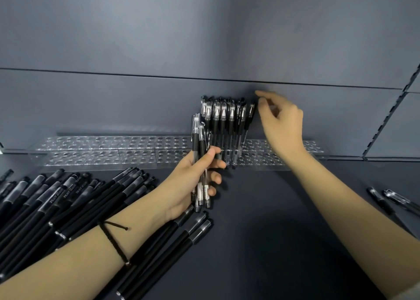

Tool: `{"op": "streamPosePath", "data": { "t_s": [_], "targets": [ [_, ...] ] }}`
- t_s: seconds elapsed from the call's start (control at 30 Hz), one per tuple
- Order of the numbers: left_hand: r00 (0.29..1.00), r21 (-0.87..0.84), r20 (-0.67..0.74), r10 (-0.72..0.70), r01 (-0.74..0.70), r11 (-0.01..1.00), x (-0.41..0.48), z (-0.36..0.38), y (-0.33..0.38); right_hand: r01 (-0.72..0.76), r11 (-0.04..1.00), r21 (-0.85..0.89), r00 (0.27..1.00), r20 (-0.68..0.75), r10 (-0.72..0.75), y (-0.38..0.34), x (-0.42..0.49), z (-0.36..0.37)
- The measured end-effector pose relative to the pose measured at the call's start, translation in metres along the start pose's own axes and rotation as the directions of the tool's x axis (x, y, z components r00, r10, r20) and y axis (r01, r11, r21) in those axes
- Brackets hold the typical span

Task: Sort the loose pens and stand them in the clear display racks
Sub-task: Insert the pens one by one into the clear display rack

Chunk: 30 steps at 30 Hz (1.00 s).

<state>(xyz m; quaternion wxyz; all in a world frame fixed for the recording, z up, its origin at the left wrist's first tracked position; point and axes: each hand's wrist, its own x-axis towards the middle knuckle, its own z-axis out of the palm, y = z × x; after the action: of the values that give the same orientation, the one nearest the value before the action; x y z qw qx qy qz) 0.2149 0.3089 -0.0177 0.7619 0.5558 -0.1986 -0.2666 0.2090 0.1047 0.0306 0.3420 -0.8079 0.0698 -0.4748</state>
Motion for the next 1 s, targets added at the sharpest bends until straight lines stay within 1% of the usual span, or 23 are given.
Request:
{"op": "streamPosePath", "data": {
  "t_s": [0.07, 0.1, 0.13, 0.2, 0.27, 0.3, 0.33, 0.37, 0.47, 0.53, 0.57, 0.6, 0.67, 0.73, 0.8, 0.83, 0.87, 0.93, 1.0],
  "targets": [
    [0.999, 0.007, 0.025, 0.024, -0.024, 1.000, -0.001, 0.001, 0.000, 0.061, 0.997, 0.043, 0.997, -0.039, -0.059, -0.011, -0.002, -0.002],
    [0.998, 0.011, 0.041, 0.037, -0.037, 0.999, -0.001, 0.001, 0.000, 0.101, 0.993, 0.055, 0.995, -0.022, -0.100, -0.016, -0.003, -0.003],
    [0.997, 0.013, 0.058, 0.047, -0.048, 0.999, -0.002, 0.002, 0.000, 0.130, 0.990, 0.062, 0.991, 0.035, -0.132, -0.023, -0.005, -0.004],
    [0.994, 0.003, 0.092, 0.054, -0.055, 0.999, -0.003, 0.003, 0.000, 0.120, 0.991, 0.058, 0.962, 0.241, -0.131, -0.036, -0.009, -0.005],
    [0.992, -0.021, 0.120, 0.046, -0.044, 0.999, -0.005, 0.005, 0.002, 0.067, 0.997, 0.033, 0.876, 0.477, -0.075, -0.046, -0.011, -0.005],
    [0.990, -0.032, 0.134, 0.041, -0.037, 0.999, -0.006, 0.006, 0.002, 0.040, 0.999, 0.027, 0.822, 0.568, -0.048, -0.048, -0.013, -0.005],
    [0.988, -0.040, 0.147, 0.039, -0.034, 0.999, -0.007, 0.007, 0.003, 0.002, 0.999, 0.037, 0.778, 0.627, -0.024, -0.050, -0.014, -0.004],
    [0.987, -0.043, 0.155, 0.040, -0.034, 0.999, -0.007, 0.007, 0.003, -0.049, 0.997, 0.062, 0.754, 0.657, -0.004, -0.052, -0.015, -0.004],
    [0.990, -0.048, 0.137, 0.038, -0.032, 0.998, -0.008, 0.007, 0.005, -0.207, 0.969, 0.134, 0.719, 0.693, 0.058, -0.053, -0.015, -0.006],
    [0.993, -0.060, 0.113, 0.025, -0.019, 0.998, -0.007, 0.006, 0.006, -0.279, 0.946, 0.163, 0.687, 0.723, 0.078, -0.053, -0.015, -0.008],
    [0.995, -0.069, 0.097, 0.020, -0.014, 0.998, -0.007, 0.006, 0.007, -0.300, 0.936, 0.183, 0.690, 0.719, 0.081, -0.054, -0.014, -0.008],
    [0.997, -0.085, 0.077, 0.014, -0.008, 0.996, -0.006, 0.005, 0.007, -0.317, 0.924, 0.215, 0.712, 0.697, 0.083, -0.054, -0.014, -0.008],
    [0.999, -0.121, 0.036, 0.001, 0.004, 0.993, -0.005, 0.004, 0.006, -0.341, 0.882, 0.324, 0.807, 0.583, 0.098, -0.053, -0.010, -0.007],
    [1.000, -0.134, 0.011, -0.014, 0.015, 0.991, -0.004, 0.002, 0.006, -0.314, 0.838, 0.446, 0.914, 0.381, 0.139, -0.051, -0.003, -0.009],
    [0.999, -0.114, -0.004, -0.038, 0.037, 0.993, -0.003, 0.002, 0.005, -0.191, 0.866, 0.463, 0.980, 0.134, 0.144, -0.045, 0.004, -0.013],
    [0.999, -0.096, -0.014, -0.052, 0.050, 0.994, -0.003, 0.002, 0.005, -0.118, 0.895, 0.430, 0.993, 0.029, 0.117, -0.040, 0.007, -0.015],
    [0.998, -0.072, -0.028, -0.064, 0.062, 0.995, -0.002, 0.002, 0.004, -0.060, 0.916, 0.396, 0.995, -0.043, 0.084, -0.037, 0.009, -0.017],
    [0.996, -0.026, -0.056, -0.075, 0.074, 0.997, -0.001, 0.001, 0.002, 0.007, 0.940, 0.342, 0.992, -0.118, 0.035, -0.032, 0.009, -0.018],
    [0.995, -0.019, -0.064, -0.074, 0.073, 0.997, 0.001, -0.001, 0.000, 0.045, 0.956, 0.289, 0.989, -0.148, -0.002, -0.030, 0.008, -0.017]
  ]
}}
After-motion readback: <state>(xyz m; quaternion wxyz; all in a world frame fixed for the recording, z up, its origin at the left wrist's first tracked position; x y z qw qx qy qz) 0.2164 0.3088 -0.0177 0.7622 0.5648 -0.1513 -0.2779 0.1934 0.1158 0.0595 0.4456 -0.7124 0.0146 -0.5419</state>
